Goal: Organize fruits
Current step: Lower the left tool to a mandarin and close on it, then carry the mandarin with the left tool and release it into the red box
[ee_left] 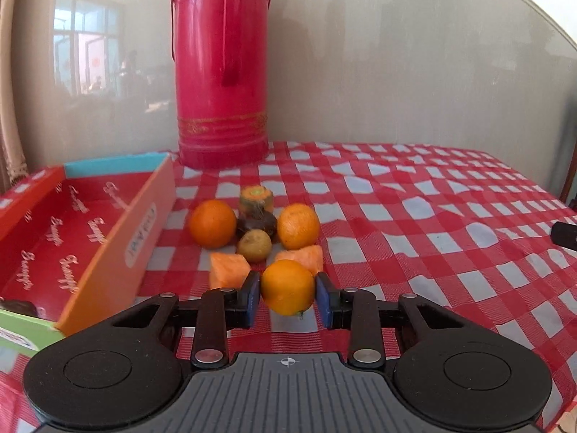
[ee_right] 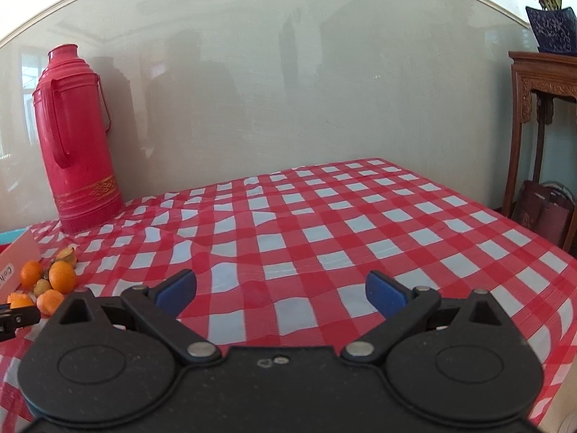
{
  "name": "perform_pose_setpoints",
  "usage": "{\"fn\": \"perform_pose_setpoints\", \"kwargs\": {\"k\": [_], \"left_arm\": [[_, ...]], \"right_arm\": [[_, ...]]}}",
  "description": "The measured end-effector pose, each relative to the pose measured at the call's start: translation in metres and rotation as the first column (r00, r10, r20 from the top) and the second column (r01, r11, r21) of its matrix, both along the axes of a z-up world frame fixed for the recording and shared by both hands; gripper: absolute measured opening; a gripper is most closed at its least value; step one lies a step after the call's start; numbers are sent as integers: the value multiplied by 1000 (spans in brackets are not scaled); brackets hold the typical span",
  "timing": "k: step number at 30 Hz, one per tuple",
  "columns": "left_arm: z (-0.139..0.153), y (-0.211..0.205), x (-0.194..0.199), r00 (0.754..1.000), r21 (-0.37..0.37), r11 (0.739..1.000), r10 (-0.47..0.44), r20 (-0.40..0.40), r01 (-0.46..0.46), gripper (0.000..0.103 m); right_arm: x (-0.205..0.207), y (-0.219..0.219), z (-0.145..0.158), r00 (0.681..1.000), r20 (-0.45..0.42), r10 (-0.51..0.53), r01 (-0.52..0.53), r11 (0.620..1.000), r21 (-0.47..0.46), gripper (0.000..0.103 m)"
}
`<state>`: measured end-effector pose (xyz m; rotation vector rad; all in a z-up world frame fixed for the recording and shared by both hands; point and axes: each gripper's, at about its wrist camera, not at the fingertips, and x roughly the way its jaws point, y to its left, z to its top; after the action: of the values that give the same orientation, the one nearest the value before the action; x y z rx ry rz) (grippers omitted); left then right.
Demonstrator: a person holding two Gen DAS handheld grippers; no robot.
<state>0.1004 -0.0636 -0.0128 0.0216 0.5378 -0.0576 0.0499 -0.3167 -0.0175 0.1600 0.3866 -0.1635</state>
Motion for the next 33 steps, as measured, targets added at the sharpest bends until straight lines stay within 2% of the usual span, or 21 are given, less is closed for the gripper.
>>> {"fn": "perform_pose_setpoints", "kwargs": {"k": [13,20,27,33], "left_arm": [[28,51,-29,996,-17,998,59,70,-58,33],[38,89,-40,987,-24,993,120,104,-118,33],[38,128,-48,974,-31,981,196,114,-194,33],[33,161,-40,953,-54,958,286,99,-282,33]], "right_arm": [[11,64,4,993,-11,117,-117,992,-41,95],[14,92,4,987,-23,157,-158,986,-58,95],[16,112,3,981,-31,189,-191,979,-65,95],[14,126,1,975,-40,220,-222,971,-91,95]]}}
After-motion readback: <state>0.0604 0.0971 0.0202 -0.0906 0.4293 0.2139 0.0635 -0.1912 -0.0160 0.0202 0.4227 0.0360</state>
